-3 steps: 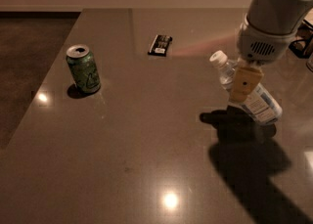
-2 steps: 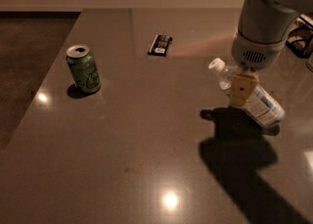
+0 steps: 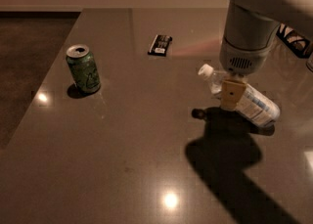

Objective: Knock blue plastic bottle over

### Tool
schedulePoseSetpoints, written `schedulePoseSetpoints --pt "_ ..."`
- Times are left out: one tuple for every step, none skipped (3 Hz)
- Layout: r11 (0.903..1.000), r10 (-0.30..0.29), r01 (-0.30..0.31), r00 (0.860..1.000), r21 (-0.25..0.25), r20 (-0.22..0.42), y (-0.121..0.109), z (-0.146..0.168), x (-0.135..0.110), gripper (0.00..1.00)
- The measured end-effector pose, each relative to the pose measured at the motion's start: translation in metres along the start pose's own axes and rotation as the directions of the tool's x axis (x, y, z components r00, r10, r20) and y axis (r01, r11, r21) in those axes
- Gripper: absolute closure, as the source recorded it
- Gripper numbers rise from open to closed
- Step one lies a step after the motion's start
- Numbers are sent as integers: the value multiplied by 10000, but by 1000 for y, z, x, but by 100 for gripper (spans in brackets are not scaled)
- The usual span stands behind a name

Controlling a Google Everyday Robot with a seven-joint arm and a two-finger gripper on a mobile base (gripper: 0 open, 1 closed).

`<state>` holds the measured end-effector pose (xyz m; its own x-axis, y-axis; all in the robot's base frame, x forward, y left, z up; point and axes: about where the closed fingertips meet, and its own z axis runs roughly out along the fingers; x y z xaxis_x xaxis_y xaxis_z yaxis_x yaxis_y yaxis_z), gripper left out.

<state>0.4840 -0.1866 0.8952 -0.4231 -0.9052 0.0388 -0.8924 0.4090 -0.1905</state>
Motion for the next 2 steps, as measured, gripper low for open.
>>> schedulePoseSetpoints --pt "9997 -105 109 9998 -221 192 7 5 -7 12" --pt "9985 -130 159 9984 -526 556 17 10 -11 0"
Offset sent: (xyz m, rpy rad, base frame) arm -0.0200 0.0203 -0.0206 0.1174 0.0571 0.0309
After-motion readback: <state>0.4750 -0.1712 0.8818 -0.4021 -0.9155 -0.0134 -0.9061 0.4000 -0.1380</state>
